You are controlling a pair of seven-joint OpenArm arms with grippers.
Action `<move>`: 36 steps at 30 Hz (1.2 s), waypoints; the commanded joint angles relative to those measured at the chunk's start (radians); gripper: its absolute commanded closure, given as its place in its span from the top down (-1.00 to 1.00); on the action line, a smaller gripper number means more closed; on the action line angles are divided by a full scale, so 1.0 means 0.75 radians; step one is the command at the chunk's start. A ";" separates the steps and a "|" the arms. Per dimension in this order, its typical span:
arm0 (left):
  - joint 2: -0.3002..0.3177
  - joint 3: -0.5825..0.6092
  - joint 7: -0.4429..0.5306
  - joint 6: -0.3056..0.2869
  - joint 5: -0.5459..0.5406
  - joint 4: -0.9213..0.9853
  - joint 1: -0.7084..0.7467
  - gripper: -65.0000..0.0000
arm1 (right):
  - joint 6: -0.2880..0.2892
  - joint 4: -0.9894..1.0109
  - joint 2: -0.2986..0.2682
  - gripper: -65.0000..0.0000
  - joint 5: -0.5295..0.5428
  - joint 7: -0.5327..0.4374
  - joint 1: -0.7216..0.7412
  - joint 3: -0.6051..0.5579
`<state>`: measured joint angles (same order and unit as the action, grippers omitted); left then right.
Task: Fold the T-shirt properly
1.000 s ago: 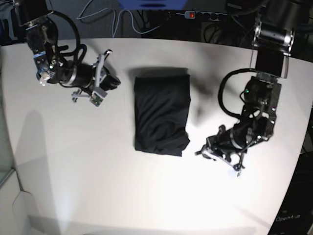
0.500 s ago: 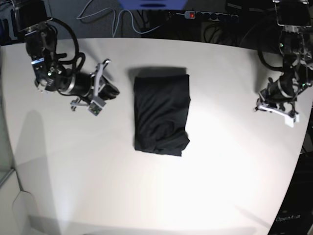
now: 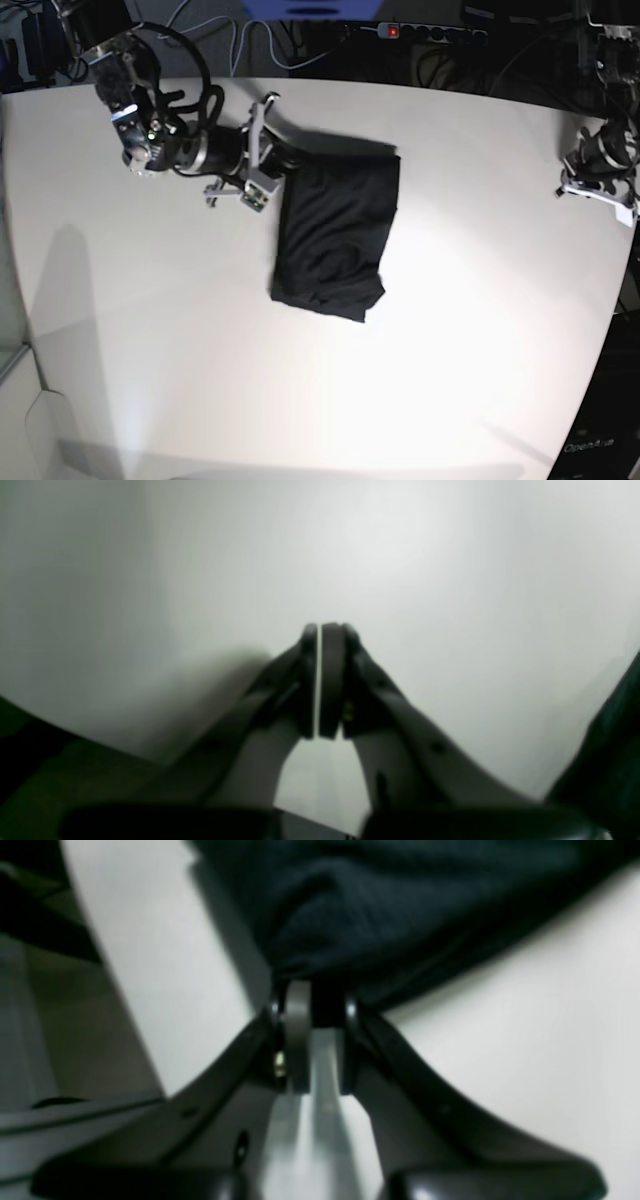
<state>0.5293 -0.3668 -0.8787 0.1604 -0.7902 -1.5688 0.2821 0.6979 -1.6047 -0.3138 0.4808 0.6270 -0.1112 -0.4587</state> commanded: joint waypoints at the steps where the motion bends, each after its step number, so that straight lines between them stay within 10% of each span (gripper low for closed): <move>1: 0.028 -0.013 0.017 -0.004 -0.005 -0.018 -0.005 -0.97 | 0.000 -0.024 0.004 -0.80 0.021 -0.033 0.014 -0.001; 12: 0.024 -0.001 0.009 -0.006 0.050 -0.111 0.091 -0.97 | 0.000 -0.053 -0.020 -0.80 -0.284 -0.037 -0.135 0.230; 18: 0.001 -0.005 0.009 -0.252 0.054 -0.219 0.253 -0.97 | 0.000 -0.271 -0.033 -0.80 -0.413 -0.029 -0.329 0.418; 25: -0.071 -0.007 0.021 -0.282 0.056 -0.389 0.441 -0.97 | 0.000 -0.486 -0.025 -0.80 -0.470 -0.051 -0.606 0.600; 36: -0.396 0.073 0.037 -0.289 0.510 -0.530 0.656 -0.97 | 0.000 -0.337 0.027 -0.96 -0.470 -0.587 -1.088 0.899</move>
<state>0.2260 -0.3080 -0.8707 -0.0525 -0.3958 -1.9518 0.7662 0.6994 -1.8484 -0.2829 0.1246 0.1825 -0.9150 0.2081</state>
